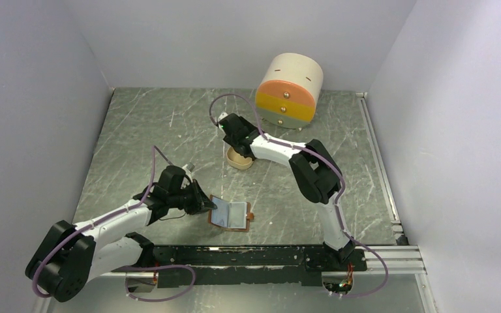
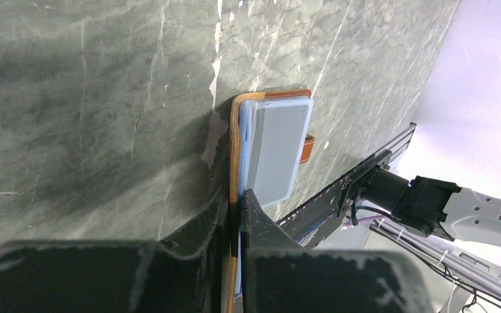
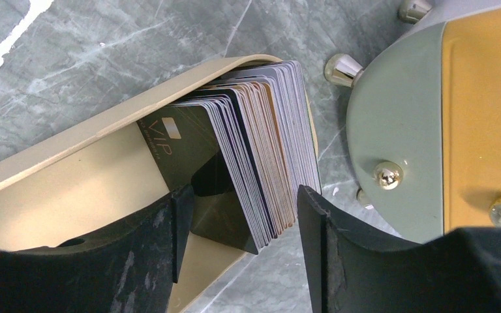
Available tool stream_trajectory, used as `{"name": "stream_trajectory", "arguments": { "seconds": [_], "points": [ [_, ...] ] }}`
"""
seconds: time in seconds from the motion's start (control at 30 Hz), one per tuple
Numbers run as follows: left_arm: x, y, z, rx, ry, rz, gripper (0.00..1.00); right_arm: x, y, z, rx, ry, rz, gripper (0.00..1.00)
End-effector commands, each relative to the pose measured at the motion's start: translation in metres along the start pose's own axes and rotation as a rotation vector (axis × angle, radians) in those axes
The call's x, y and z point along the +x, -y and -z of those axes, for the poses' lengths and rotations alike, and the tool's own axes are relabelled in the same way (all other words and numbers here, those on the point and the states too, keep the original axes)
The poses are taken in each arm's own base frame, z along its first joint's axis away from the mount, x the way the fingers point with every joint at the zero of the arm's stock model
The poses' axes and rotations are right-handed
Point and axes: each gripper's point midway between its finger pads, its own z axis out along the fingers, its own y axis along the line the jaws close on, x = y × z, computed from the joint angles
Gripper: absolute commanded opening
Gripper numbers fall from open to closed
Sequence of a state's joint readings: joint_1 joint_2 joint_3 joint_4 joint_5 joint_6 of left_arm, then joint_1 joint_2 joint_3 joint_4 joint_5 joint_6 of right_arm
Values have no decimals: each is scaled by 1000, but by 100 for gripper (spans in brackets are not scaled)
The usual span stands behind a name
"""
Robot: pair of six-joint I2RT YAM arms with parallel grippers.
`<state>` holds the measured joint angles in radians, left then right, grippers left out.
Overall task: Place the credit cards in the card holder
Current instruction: Pick up the credit card from the storage box.
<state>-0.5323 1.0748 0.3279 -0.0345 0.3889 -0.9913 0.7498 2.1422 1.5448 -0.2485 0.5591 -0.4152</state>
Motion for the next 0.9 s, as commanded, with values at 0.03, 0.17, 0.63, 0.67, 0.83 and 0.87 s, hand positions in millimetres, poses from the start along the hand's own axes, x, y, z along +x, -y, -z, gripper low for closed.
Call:
{"name": "stream_trajectory", "arguments": {
  "seconds": [0.03, 0.17, 0.63, 0.67, 0.83, 0.87],
  "points": [
    [1, 2, 1, 26, -4, -1, 9, -20, 22, 7, 78, 50, -40, 59],
    [2, 2, 1, 26, -9, -3, 9, -23, 22, 10, 79, 60, -44, 56],
    [2, 2, 1, 31, -6, 2, 9, -35, 22, 20, 70, 96, -51, 49],
    [2, 2, 1, 30, -5, 1, 9, -35, 22, 20, 70, 96, -50, 49],
    [2, 3, 1, 30, -6, 1, 9, -35, 21, 20, 64, 96, -53, 45],
    [2, 3, 1, 30, -6, 1, 9, -34, 20, 21, 61, 96, -53, 45]
  ]
}}
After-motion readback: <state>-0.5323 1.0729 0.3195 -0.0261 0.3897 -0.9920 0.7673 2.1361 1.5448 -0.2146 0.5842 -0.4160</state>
